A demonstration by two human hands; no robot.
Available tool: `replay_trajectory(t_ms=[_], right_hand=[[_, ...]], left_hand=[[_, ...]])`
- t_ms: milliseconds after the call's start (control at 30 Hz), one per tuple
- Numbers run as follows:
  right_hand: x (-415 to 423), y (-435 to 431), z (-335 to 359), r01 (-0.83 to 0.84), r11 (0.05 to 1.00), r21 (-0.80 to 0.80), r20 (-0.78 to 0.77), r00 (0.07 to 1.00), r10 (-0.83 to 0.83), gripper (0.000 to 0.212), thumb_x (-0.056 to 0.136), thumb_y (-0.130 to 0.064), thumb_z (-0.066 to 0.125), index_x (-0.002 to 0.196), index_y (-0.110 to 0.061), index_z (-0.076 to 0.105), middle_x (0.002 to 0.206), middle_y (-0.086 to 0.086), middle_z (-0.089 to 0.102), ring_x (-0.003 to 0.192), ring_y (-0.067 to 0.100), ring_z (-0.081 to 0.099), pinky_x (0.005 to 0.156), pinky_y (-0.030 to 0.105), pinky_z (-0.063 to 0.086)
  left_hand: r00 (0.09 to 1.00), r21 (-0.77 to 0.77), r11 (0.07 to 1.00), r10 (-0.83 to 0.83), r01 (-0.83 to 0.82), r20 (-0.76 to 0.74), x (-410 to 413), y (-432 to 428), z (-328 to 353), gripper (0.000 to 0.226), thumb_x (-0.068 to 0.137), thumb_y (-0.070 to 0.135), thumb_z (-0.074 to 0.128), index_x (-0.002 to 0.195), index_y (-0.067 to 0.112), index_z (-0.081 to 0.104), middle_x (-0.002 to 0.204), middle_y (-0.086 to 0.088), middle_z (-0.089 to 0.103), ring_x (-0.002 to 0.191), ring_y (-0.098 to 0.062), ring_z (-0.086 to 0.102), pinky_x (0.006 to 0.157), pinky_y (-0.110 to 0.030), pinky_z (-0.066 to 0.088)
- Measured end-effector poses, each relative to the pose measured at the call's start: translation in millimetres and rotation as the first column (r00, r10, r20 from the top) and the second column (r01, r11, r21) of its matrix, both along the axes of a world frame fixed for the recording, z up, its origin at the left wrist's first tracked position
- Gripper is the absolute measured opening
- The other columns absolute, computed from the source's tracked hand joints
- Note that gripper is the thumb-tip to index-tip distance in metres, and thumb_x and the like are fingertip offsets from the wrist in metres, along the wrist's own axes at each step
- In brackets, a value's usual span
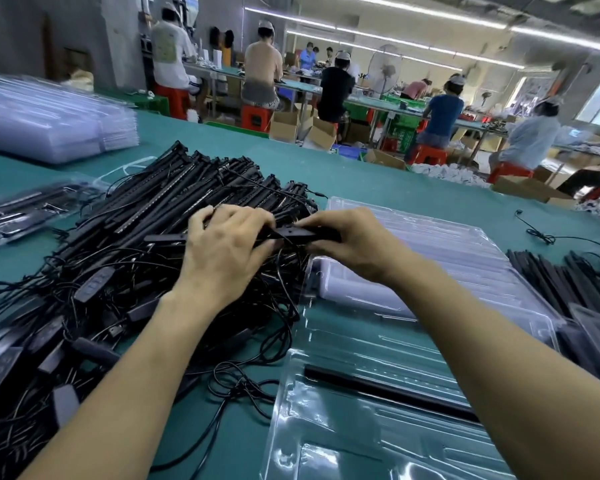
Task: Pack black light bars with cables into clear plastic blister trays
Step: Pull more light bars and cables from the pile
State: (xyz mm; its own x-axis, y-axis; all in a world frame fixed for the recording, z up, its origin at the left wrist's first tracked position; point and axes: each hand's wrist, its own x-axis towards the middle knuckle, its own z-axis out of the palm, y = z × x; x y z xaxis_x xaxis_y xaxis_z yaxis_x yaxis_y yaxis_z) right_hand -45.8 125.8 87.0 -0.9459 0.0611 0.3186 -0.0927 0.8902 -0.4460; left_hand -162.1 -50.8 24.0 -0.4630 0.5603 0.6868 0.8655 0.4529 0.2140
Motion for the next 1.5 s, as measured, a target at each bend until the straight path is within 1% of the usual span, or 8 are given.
replay_trajectory(t_ms=[367,500,633,800,967,1100,1333,1500], right_hand=[[65.3,82.9,13.5,0.422,0.906,-0.034,-0.293,0.862,-0.413,0.022,0.086,-0.004,0.07,0.108,-0.003,0.072,0.091,0.003,0.069,0.083,0.019,0.061,0.077,0.004,0.041],[94.7,106.8,6.8,0.549,0.801,-0.236,-0.227,0.771,-0.595,0.018,0.091,-0.007,0.066,0.108,-0.004,0.07,0.086,0.012,0.069,0.07,0.022,0.065,0.072,0.034,0.054],[124.7,109.0,4.1,0.345,0.614,-0.709,-0.236,0.704,-0.669,0.01,0.096,-0.008,0.058,0.097,-0.015,0.065,0.084,0.005,0.067,0.064,0.006,0.067,0.063,0.017,0.054],[143.8,92.9,1.0,0.031,0.318,-0.948,-0.215,0.673,-0.707,0.012,0.098,-0.01,0.053,0.092,-0.012,0.063,0.083,0.001,0.066,0.071,0.012,0.066,0.07,0.021,0.055],[142.1,59.7,0.4,-0.228,0.04,-0.973,-0.189,0.681,-0.708,0.016,0.1,-0.019,0.048,0.091,-0.012,0.06,0.077,0.001,0.07,0.073,0.012,0.07,0.073,0.035,0.061],[143.4,41.1,11.2,-0.426,-0.13,-0.895,-0.193,0.635,-0.748,0.019,0.099,-0.018,0.051,0.092,-0.003,0.061,0.075,0.007,0.073,0.069,0.014,0.072,0.069,0.031,0.061],[166.3,51.6,13.5,-0.575,-0.199,-0.794,-0.174,0.528,-0.831,0.017,0.102,-0.021,0.046,0.103,-0.011,0.06,0.077,0.004,0.071,0.079,0.014,0.069,0.071,0.037,0.059],[161.3,36.2,6.3,-0.557,-0.303,-0.774,-0.187,0.657,-0.73,0.015,0.095,-0.008,0.047,0.084,-0.012,0.056,0.057,-0.004,0.059,0.043,0.003,0.055,0.044,0.01,0.041]], left_hand=[[0.96,0.083,0.957,0.278,-0.278,0.021,-13.3,-11.1,-10.3,0.033,0.1,0.039,0.048,0.087,0.014,0.065,0.097,-0.004,0.068,0.096,-0.033,0.058,0.092,-0.048,0.037],[0.827,-0.229,0.85,0.519,-0.474,0.215,-14.4,-12.5,-10.7,0.035,0.101,0.04,0.038,0.09,0.019,0.064,0.1,-0.002,0.065,0.101,-0.029,0.057,0.096,-0.046,0.033],[0.714,-0.362,0.795,0.601,-0.487,0.359,-16.3,-16.4,-7.5,0.027,0.098,0.037,0.048,0.115,0.019,0.06,0.128,-0.009,0.054,0.123,-0.034,0.045,0.103,-0.056,0.031],[0.872,-0.2,0.955,0.282,-0.217,0.401,-3.8,-12.3,17.2,0.071,0.074,-0.002,0.061,0.129,0.041,0.049,0.143,0.003,0.041,0.133,-0.025,0.036,0.114,-0.057,0.022],[0.778,0.0,0.926,-0.317,0.377,0.543,38.9,4.2,36.0,0.026,0.096,0.024,0.053,0.109,0.041,0.068,0.088,0.026,0.069,0.084,-0.003,0.066,0.077,-0.036,0.054],[0.981,-0.414,0.899,-0.075,0.145,0.181,51.3,15.0,28.2,0.048,0.075,0.08,0.053,0.1,0.04,0.062,0.082,0.019,0.063,0.085,-0.007,0.061,0.085,-0.033,0.044],[0.936,-0.427,0.895,0.035,0.126,0.349,30.7,-2.1,36.1,0.031,0.072,0.061,0.071,0.1,0.056,0.059,0.073,0.027,0.043,0.087,-0.009,0.048,0.08,-0.032,0.036],[0.989,-0.531,0.846,0.027,0.057,0.148,30.0,3.2,33.3,0.012,0.088,0.058,0.057,0.092,0.047,0.061,0.082,0.019,0.047,0.094,-0.01,0.052,0.087,-0.038,0.034]])
